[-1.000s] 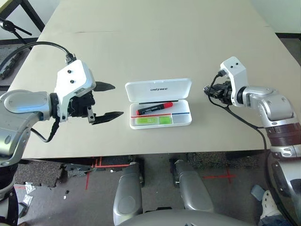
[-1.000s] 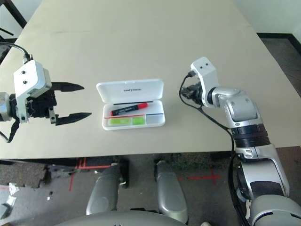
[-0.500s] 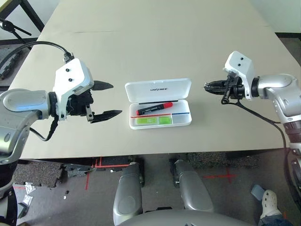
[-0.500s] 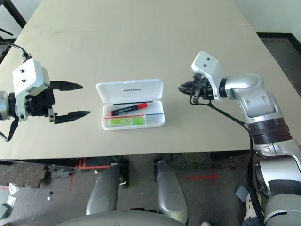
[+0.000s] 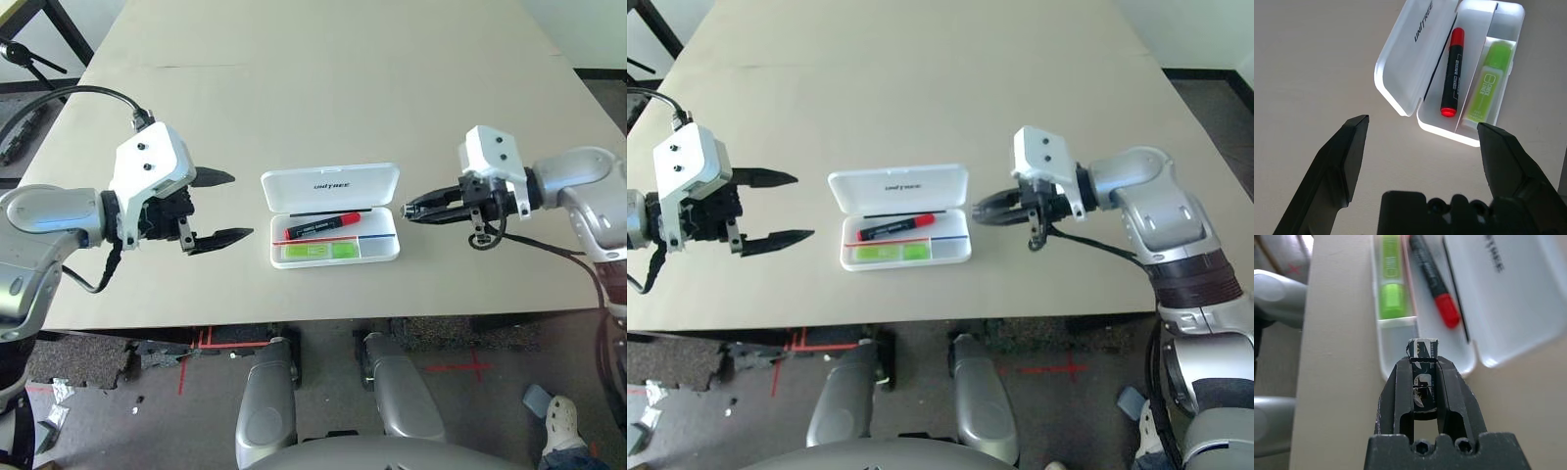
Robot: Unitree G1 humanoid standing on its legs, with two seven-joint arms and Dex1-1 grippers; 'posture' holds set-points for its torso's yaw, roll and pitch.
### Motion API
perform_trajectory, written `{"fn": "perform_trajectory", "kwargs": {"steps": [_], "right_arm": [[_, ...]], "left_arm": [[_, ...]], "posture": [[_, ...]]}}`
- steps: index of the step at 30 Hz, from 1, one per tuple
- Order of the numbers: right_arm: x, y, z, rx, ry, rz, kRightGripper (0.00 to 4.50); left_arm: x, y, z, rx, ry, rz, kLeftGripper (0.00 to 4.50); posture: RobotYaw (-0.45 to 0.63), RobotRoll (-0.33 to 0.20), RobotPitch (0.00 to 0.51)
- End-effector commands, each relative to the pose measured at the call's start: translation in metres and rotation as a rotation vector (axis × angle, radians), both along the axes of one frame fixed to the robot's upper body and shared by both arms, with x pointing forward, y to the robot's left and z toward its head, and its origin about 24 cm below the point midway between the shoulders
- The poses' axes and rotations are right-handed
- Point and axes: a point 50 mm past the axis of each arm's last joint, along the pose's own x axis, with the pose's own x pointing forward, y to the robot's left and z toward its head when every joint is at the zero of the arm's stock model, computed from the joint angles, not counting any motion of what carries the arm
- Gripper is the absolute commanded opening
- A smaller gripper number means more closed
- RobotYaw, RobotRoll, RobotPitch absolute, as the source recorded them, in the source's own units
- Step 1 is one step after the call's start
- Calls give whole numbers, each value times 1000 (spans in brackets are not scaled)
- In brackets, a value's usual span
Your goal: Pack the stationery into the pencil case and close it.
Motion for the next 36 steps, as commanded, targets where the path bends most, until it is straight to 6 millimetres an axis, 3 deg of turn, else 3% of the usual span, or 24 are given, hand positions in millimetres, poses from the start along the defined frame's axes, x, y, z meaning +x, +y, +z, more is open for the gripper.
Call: {"fn": "perform_trajectory", "kwargs": {"steps": [1, 18, 24, 29, 36], "right_arm": [[-3, 9, -9, -17, 18, 37, 344], [1, 38, -28, -54, 4, 103, 344], [1, 39, -21, 23, 26, 71, 2513], [-4, 23, -6, 90, 176, -10, 4438], [-9, -45, 13, 187, 312, -230, 4479]], "left_arm": [[1, 0, -4, 29, 10, 0, 4500], [-1, 3, -7, 43, 12, 24, 4500], [1, 6, -9, 46, 11, 35, 4500], [4, 8, -10, 29, 5, 72, 4500], [5, 13, -14, 34, 15, 97, 4500]], "posture": [[-9, 0, 214], [13, 0, 215], [8, 0, 218], [9, 0, 219], [-1, 0, 217]]}}
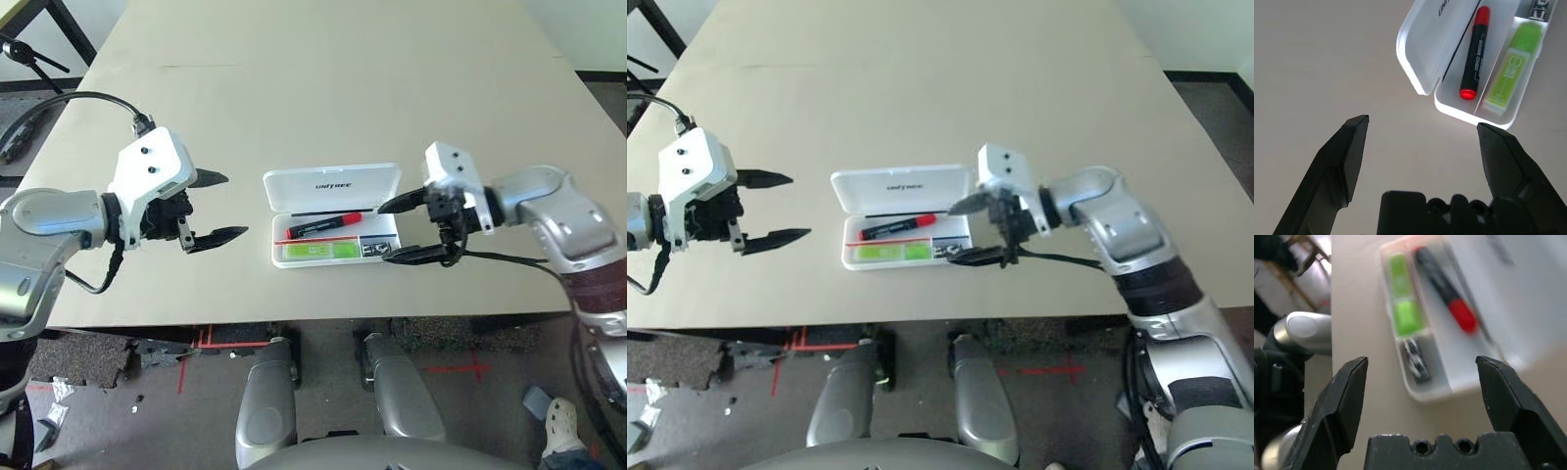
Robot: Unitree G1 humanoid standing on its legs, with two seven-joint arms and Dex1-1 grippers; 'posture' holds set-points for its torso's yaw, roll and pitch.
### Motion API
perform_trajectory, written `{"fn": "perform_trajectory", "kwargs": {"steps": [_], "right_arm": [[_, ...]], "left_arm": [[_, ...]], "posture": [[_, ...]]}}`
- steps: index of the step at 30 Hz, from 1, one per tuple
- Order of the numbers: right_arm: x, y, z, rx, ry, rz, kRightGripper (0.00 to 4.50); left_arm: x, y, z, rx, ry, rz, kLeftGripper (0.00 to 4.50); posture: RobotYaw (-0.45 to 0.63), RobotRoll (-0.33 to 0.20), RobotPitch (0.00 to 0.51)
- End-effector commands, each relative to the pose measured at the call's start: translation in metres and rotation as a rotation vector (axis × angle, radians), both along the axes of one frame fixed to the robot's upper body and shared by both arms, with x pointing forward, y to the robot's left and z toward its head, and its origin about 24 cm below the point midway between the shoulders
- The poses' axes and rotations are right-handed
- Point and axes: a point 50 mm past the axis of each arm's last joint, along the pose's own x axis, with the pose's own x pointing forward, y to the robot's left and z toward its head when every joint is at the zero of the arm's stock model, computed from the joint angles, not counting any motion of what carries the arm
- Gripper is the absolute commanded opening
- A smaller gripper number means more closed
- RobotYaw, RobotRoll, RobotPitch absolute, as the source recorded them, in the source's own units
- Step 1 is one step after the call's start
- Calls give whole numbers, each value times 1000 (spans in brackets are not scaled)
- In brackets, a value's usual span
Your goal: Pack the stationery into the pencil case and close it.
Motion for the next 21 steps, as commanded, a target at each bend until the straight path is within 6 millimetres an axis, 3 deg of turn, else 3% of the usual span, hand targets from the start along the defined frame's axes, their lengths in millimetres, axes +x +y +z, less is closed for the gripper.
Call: {"fn": "perform_trajectory", "kwargs": {"steps": [1, 6, 9, 10, 13, 21], "right_arm": [[-4, -30, 5, 76, 61, -90, 4479], [-10, -59, 9, 68, 71, -175, 4479], [-13, -64, 8, 78, 71, -198, 4479], [-13, -64, 8, 82, 72, -201, 4497], [-14, -64, 3, 83, 73, -210, 4500], [-12, -58, -2, 90, 71, -211, 4500]], "left_arm": [[1, 3, -6, 15, 18, 13, 4500], [4, 6, -7, 17, 23, 17, 4500], [6, 6, -8, 13, 28, 14, 4500], [7, 7, -9, 12, 28, 14, 4320], [10, 6, -9, 5, 25, 13, 3509], [29, 13, -25, 92, -42, 80, 340]], "posture": [[-1, 0, 217], [-21, 0, 219], [-32, 0, 220], [-32, 0, 220], [-37, 0, 218], [-38, 0, 217]]}}
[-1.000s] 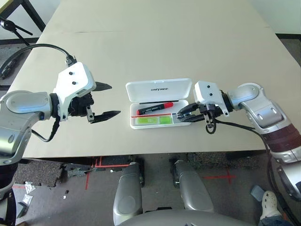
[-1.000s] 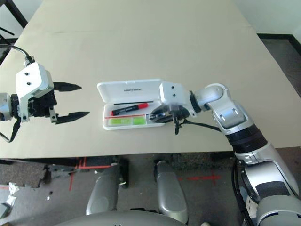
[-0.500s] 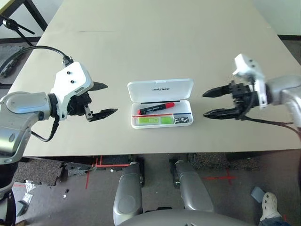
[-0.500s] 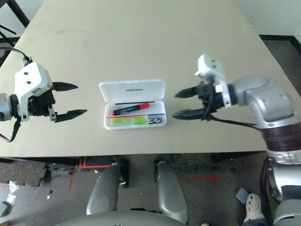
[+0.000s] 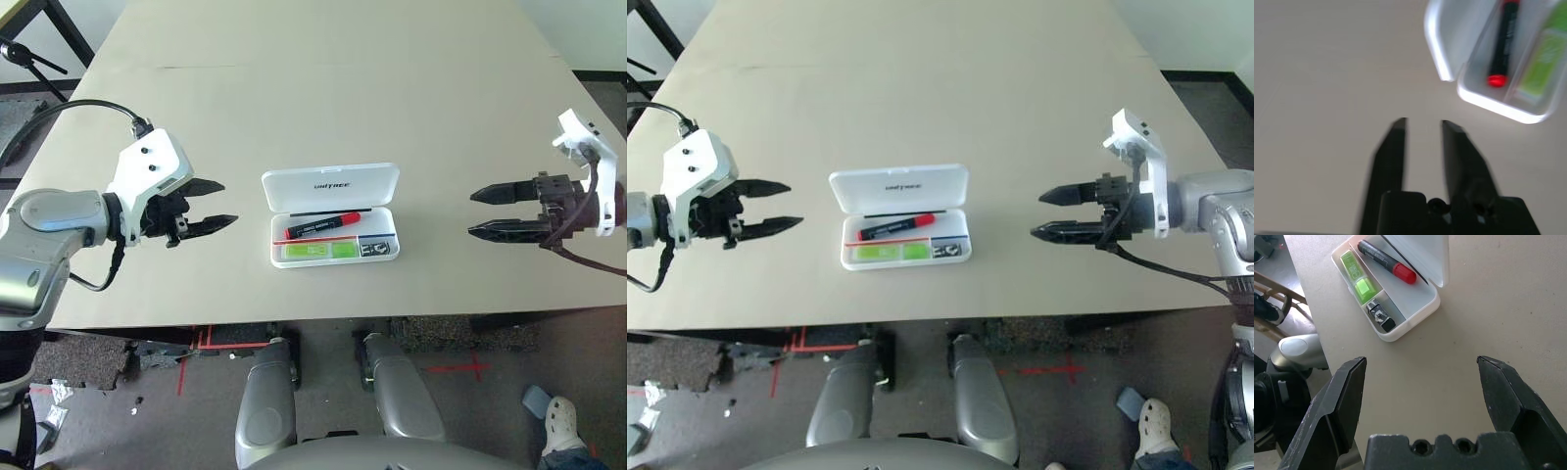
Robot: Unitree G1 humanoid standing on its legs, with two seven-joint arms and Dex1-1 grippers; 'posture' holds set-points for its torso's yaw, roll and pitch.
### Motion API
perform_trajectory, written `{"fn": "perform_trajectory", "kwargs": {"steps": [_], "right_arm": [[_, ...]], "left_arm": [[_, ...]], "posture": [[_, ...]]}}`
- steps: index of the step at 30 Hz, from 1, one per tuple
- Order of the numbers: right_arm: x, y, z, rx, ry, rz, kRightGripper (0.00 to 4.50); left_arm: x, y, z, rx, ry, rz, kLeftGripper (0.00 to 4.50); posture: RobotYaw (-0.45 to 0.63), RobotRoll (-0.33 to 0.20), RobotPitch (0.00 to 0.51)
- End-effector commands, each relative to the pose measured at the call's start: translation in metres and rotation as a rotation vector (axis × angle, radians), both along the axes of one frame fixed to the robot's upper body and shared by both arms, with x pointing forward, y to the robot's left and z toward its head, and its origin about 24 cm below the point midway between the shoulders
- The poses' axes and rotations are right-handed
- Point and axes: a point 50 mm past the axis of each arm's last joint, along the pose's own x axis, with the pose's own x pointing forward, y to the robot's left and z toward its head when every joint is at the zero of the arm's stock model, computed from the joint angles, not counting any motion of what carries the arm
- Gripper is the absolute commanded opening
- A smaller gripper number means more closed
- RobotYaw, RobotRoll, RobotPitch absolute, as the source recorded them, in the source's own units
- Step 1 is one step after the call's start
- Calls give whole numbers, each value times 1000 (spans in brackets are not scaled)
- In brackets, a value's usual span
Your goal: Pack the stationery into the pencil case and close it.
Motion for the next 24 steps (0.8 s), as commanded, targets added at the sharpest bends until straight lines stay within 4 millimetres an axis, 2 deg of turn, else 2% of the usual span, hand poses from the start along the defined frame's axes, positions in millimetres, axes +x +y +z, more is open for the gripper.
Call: {"fn": "perform_trajectory", "kwargs": {"steps": [1, 10, 16, 24], "right_arm": [[-1, 3, -1, 6, -11, 10, 4500], [-1, 8, -5, -5, -6, 26, 4500], [-1, 9, -6, -10, -6, 30, 4500], [0, 12, -10, -11, 3, 33, 4500]], "left_arm": [[10, -3, -16, 45, -26, 12, 27], [30, -18, -39, -6, -109, 29, 27], [35, -36, -35, -93, -153, -1, 27], [29, -56, -28, -205, -142, -110, 27]], "posture": [[-38, 0, 217], [-47, 0, 210], [-56, 0, 203], [-57, 0, 203]]}}
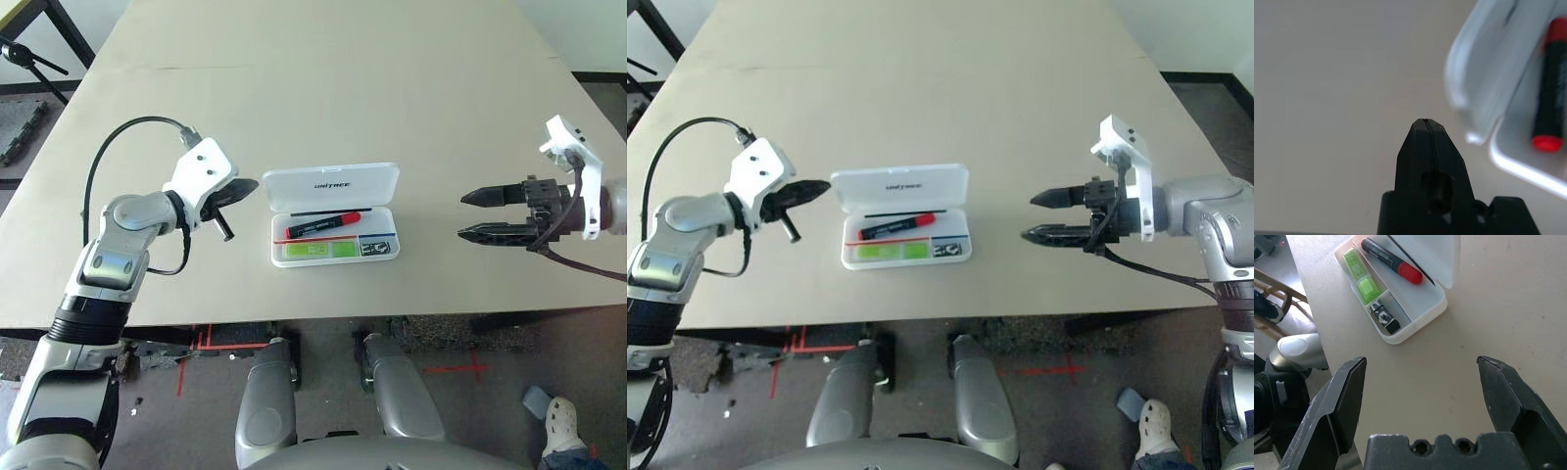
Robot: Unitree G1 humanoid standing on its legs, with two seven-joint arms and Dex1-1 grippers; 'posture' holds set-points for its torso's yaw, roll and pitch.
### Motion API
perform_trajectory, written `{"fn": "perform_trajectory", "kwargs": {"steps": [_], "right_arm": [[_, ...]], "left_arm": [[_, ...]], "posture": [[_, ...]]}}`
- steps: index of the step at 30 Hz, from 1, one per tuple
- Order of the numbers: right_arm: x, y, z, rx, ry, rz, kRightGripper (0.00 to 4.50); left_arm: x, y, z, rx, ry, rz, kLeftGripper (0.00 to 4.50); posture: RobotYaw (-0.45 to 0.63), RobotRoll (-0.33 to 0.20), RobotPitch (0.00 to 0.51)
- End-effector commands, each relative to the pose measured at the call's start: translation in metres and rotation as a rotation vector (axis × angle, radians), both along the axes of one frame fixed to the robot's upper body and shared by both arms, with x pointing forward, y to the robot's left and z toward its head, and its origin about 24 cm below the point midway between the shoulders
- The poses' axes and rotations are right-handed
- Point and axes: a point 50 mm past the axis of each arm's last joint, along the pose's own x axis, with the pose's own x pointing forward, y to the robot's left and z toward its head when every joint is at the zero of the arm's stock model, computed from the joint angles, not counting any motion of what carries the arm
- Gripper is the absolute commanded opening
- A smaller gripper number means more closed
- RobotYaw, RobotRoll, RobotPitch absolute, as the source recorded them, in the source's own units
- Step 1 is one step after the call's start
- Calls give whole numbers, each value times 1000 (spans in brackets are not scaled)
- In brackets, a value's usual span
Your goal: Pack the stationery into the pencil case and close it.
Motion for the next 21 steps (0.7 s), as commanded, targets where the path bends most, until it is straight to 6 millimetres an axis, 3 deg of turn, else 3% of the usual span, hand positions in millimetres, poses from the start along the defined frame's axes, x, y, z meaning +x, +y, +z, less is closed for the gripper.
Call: {"fn": "perform_trajectory", "kwargs": {"steps": [1, 10, 21], "right_arm": [[-1, 4, -4, -9, 2, 17, 4500], [-1, 6, -8, -10, 5, 17, 4500], [0, 9, -15, -25, 7, 23, 4500]], "left_arm": [[-5, -11, 6, -57, 3, -79, 27], [-22, -29, 10, -101, 53, -207, 27], [-34, -38, -40, -15, 226, -216, 27]], "posture": [[-57, 0, 203], [-58, 0, 203], [-64, 0, 197]]}}
